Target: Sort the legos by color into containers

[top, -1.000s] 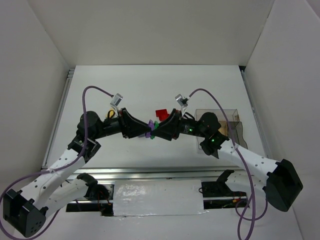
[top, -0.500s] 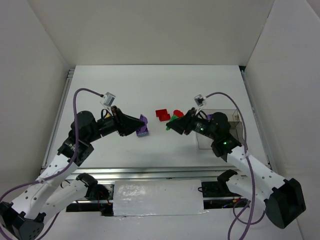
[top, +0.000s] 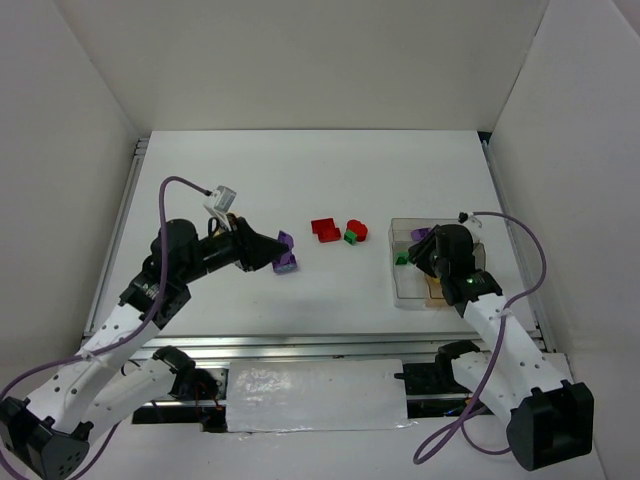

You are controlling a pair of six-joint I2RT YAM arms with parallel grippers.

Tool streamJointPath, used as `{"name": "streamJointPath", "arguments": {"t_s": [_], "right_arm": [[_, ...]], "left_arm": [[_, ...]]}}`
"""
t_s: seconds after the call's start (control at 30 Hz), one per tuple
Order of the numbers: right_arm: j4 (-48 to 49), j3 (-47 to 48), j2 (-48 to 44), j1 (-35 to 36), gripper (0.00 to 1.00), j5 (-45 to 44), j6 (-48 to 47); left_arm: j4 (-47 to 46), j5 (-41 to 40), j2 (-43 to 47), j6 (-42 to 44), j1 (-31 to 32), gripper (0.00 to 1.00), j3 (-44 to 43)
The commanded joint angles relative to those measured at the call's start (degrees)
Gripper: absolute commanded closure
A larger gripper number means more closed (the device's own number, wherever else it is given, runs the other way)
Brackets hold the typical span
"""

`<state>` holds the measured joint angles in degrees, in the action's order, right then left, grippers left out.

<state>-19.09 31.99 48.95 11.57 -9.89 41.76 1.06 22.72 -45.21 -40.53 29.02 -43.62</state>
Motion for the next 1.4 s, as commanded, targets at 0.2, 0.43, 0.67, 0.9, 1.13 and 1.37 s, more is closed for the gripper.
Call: {"name": "streamJointPath", "arguments": {"t_s": [0.2,0.43,0.67,0.9,1.13,1.37], "right_arm": [[0.3,-3.0,-2.9,-0.3,0.32,0.5,-0.4],[0.0,-2.8,-2.5,-0.4,0.19,1.4,-0.7],[1.7,-2.5,-10.1,-0.2,0.17,11.4,-0.7],[-9.7,7.2,-22.2,-0.3,0.12,5.9,-1.1],[-13.9,11.0,-29.4,-0.3,0.10,11.4,-0.5],[-14.2,12.4,-29.3,-0.3,0.10,16.8,-1.2]], "left_arm": [[-3.5,0.4,-3.1,0.8,-0.3,1.00,-0.9],[-5.8,1.9,-8.3,1.0,-0.2,1.00,-2.8],[-14.5,3.9,-18.4,-0.3,0.5,1.00,-4.5],[-19.1,7.3,-46.7,2.4,5.4,1.00,-24.0],[-11.7,6.6,-70.9,6.6,10.6,0.98,-50.4],[-7.6,7.2,-84.1,7.7,13.2,0.84,-68.7]]}}
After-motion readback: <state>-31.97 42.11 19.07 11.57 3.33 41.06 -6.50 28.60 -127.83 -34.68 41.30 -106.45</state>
